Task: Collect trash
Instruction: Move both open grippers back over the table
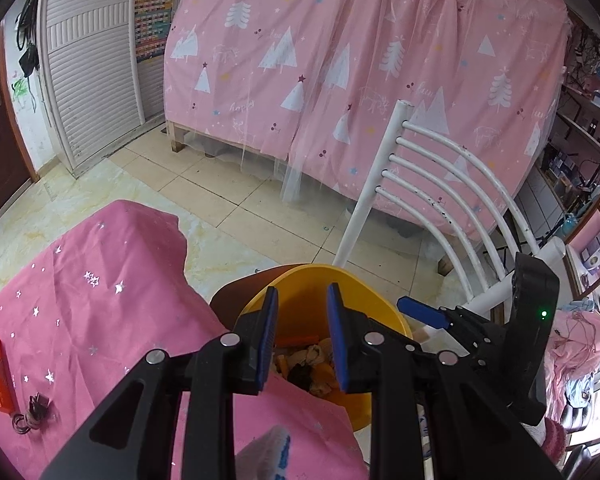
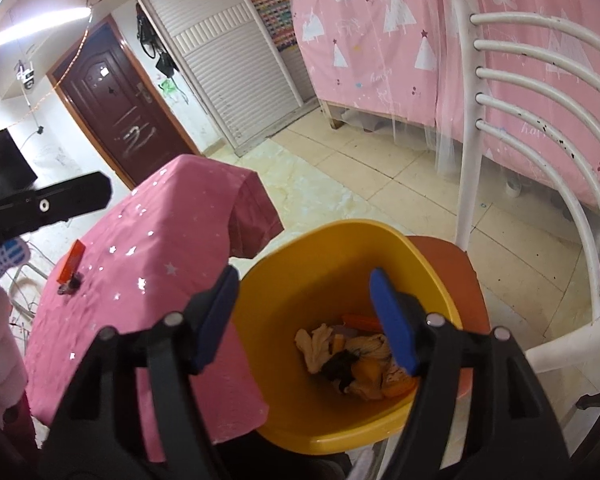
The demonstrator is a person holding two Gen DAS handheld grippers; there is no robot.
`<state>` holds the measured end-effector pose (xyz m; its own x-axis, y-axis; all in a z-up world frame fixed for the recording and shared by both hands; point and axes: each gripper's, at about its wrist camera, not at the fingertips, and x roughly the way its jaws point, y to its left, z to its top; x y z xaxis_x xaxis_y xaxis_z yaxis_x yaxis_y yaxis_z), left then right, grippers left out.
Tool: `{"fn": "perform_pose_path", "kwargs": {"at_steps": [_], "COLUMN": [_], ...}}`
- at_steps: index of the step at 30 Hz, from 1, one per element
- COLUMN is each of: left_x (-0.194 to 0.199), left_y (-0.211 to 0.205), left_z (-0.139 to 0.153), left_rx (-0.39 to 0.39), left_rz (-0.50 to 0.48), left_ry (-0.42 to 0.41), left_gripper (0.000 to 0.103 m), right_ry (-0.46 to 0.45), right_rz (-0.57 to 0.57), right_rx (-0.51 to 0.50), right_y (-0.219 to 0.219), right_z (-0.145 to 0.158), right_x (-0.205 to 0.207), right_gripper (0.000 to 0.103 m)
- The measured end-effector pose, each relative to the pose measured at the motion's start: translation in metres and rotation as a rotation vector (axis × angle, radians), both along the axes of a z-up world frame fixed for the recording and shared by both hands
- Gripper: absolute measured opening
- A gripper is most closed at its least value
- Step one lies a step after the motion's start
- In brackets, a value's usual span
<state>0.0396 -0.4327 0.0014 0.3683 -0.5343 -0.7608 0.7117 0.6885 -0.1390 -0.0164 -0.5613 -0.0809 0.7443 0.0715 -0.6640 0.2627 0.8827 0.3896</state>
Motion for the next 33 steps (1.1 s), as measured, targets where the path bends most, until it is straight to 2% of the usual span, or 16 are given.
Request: {"fn": "perform_pose_path", "kwargs": {"at_steps": [2,4,5,13,27,33], "left_x": [0.002,0.002,0.003,0.020,0.054,0.077], "left_y": [0.004,0.008,0.012,0.045,0.119,0.158], "left_z": [0.001,0.002,0.004,0.007,0.009,0.007], "left_rx": [-0.001,0.000,0.001,-0.020,-0.048,-0.041], "left_rz": [0.006,0.010,0.015,0.076,0.220,0.313], "left_ry": [-0.002,-0.007,-0.015,-0.020,-0.014,-0.010], "left_gripper": [0.017,0.017,0.017,0.017,0.017,0.018], "right_ry": [-0.004,-0.013,-0.017,-0.031,-0.025,-0.032], "right_rz": [0.012,0.021,0.021,0.068,0.192,0.253], "right_rx": [0.003,0.006,0.004,-0.012,-0.074,-0.103], "right_y": [0.003,0.008,0.011,0.034,0.100,0.130], "right_z": [0.001,0.005,0.007,0.022,0.042,0.049], "right_x": [0.001,0.002,0.003,0.017,0.056,0.070], "right_gripper": [0.067,0.079,0.081,0.081,0.084,0.085]}}
